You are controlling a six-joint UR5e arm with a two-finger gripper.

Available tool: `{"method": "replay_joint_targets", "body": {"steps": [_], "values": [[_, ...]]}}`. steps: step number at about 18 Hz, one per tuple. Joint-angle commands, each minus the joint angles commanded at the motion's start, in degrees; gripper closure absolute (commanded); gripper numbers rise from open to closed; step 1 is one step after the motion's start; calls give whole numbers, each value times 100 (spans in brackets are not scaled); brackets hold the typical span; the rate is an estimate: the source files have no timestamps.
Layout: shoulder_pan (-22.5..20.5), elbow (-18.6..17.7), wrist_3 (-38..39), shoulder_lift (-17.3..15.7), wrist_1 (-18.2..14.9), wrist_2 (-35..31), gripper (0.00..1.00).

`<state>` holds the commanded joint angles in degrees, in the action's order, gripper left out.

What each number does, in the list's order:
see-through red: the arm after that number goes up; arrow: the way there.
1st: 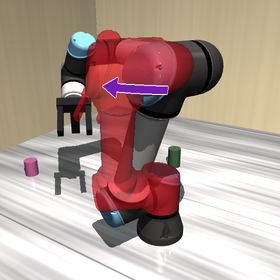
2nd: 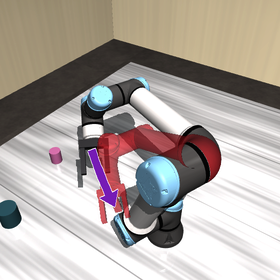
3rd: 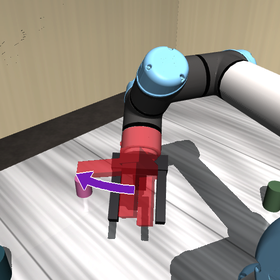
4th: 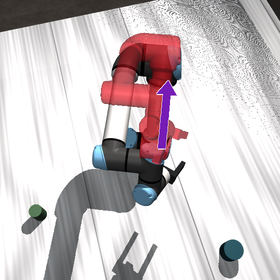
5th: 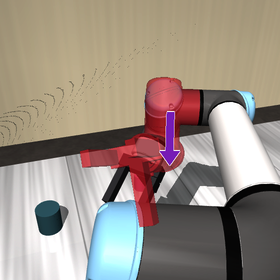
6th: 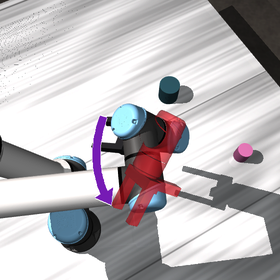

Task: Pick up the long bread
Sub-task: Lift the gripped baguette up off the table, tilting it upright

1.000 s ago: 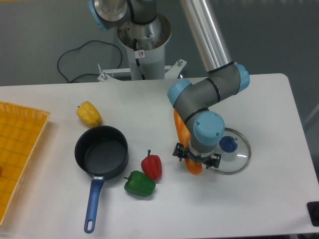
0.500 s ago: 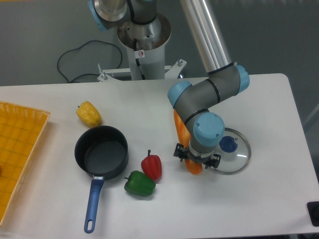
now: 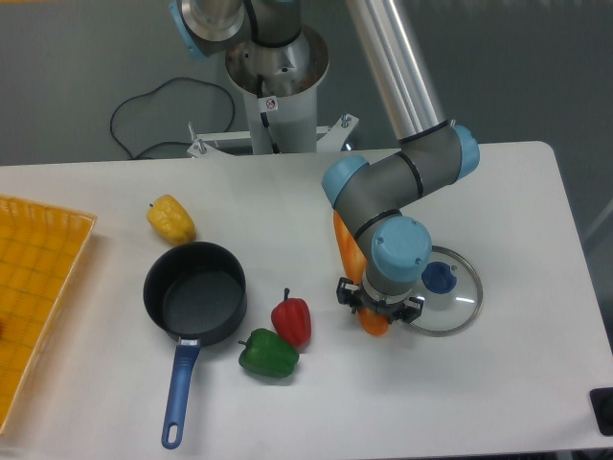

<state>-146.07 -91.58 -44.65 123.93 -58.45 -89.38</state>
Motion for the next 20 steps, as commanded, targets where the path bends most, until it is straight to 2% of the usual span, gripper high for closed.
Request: {"method": "replay_joint_targets", "body": {"steps": [1, 4, 8, 12, 17, 20], "values": [[0, 9, 0, 0, 9, 0, 72], [0, 26, 0, -9, 9, 9, 74], [-9, 114, -44, -44, -17, 0, 75], [0, 351, -114, -132, -79, -9, 76], [9, 475, -825, -316, -632, -228, 75], [9, 475, -1168, -448, -791, -264, 76]]}}
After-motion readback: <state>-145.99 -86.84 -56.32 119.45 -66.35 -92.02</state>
